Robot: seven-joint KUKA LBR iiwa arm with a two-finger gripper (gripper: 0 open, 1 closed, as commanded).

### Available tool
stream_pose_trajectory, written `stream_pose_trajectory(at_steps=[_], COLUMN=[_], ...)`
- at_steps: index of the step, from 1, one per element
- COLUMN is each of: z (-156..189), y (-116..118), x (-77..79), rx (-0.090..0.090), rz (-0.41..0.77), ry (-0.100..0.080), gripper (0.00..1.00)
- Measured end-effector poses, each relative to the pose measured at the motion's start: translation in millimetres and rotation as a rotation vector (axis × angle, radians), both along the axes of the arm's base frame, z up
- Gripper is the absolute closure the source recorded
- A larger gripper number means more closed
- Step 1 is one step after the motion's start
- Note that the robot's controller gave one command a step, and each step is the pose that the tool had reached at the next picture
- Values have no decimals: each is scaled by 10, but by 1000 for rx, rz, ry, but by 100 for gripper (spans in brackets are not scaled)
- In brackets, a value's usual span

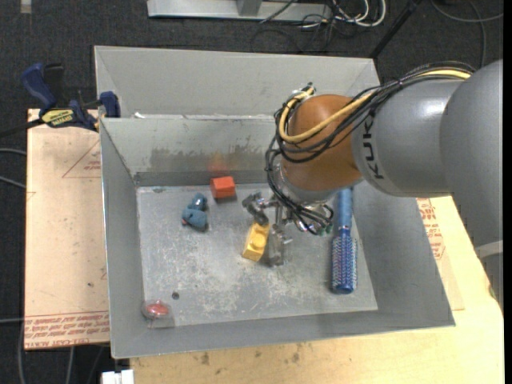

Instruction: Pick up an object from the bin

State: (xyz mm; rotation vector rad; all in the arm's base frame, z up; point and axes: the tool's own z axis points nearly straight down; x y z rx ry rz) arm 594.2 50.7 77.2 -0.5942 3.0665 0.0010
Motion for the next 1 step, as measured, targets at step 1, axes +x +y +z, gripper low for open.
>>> stream_pose_trajectory(at_steps=[1], z=[9], y=[-21], x=[4], rx=[-3], rz=[-2], ry=[2], gripper=[100])
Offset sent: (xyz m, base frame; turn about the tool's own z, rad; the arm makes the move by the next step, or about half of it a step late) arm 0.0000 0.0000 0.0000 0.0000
